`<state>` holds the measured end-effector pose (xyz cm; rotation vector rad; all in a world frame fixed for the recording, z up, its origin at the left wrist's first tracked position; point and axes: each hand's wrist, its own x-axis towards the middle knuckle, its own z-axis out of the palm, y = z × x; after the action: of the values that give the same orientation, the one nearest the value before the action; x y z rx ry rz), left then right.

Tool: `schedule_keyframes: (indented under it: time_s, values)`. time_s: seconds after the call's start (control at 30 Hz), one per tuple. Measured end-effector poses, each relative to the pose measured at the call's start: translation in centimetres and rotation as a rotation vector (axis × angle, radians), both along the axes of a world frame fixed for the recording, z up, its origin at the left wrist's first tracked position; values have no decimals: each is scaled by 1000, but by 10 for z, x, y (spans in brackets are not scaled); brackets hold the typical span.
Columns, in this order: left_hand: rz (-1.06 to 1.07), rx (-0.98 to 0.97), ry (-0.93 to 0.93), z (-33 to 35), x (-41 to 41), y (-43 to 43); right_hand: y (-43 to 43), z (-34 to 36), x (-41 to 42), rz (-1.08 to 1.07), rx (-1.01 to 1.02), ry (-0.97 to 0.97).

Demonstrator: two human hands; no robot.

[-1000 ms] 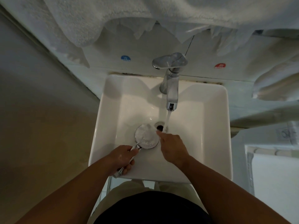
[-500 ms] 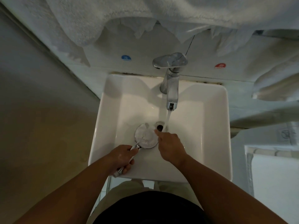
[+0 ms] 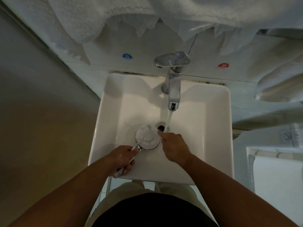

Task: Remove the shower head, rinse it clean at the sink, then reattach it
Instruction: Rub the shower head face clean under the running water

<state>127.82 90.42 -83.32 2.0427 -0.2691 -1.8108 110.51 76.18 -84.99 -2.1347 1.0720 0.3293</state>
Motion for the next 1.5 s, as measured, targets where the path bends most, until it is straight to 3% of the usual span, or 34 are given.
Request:
schedule_keyframes:
  time_s: [0.17,0.3,0.43,0.53,0.67,0.77,0.9,1.0,1.13,1.23,1.5]
  values:
    - [0,0,-9,0,1,1,13,7,-4,55,41,-40]
    - [3,-8,-10,2,-1,0,-2,3,-9,-64,-14,-34]
    - [0,-1,1,4,-1,0,13,7,-9,47,31,-51]
    - [-4,3,-9,5,-2,-2,-3,2,-15,-45,-11,-25]
    - [13,8,-4,5,-1,-1,12,10,-16,70,54,-41]
    - [12,2,-2,6,-2,-2,-1,4,-21,-40,2,-41]
    - [20,7,-14,5,-2,-1,12,6,-24,47,95,-63]
    - [24,-12,-39,6,-3,-1,2,1,-27,-68,50,-81]
    - [104,-26,-59,8,-4,1,6,6,-23,28,97,-94]
    - [160,-18,-53,10,-3,1,-7,4,-24,-168,58,-150]
    - [180,-12,-43,7,-1,2,16,-4,-26,11,89,-125]
